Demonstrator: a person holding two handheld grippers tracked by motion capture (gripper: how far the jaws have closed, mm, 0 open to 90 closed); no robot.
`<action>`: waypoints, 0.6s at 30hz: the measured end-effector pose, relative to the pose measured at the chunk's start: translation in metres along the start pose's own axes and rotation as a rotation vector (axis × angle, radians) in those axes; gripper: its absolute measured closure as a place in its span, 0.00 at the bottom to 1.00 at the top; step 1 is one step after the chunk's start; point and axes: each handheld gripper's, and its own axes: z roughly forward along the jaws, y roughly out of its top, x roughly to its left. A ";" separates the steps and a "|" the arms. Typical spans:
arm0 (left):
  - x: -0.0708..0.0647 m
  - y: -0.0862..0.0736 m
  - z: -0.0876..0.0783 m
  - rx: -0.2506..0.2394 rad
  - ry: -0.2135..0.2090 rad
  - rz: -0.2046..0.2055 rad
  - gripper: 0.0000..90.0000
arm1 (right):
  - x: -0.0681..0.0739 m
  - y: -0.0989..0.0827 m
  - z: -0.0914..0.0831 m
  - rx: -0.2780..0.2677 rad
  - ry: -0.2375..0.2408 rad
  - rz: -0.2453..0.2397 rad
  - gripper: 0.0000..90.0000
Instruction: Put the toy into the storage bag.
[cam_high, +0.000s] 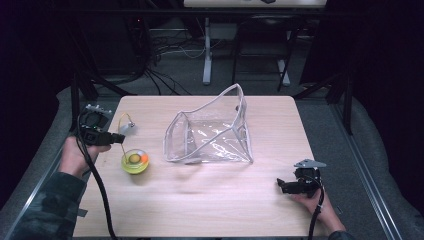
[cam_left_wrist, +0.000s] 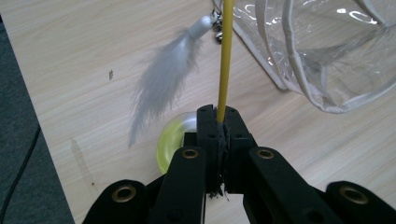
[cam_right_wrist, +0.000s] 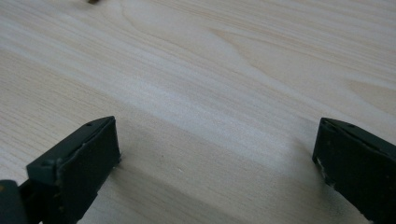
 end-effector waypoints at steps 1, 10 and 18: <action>0.000 0.000 0.000 0.000 0.000 0.000 0.98 | 0.000 0.000 0.000 0.000 0.000 0.000 0.00; 0.005 0.008 -0.014 -0.061 0.015 -0.017 0.98 | 0.000 0.000 0.000 0.000 0.000 0.000 0.00; 0.013 0.014 -0.027 -0.102 0.026 -0.032 0.98 | 0.000 0.000 0.000 -0.001 0.000 0.000 0.00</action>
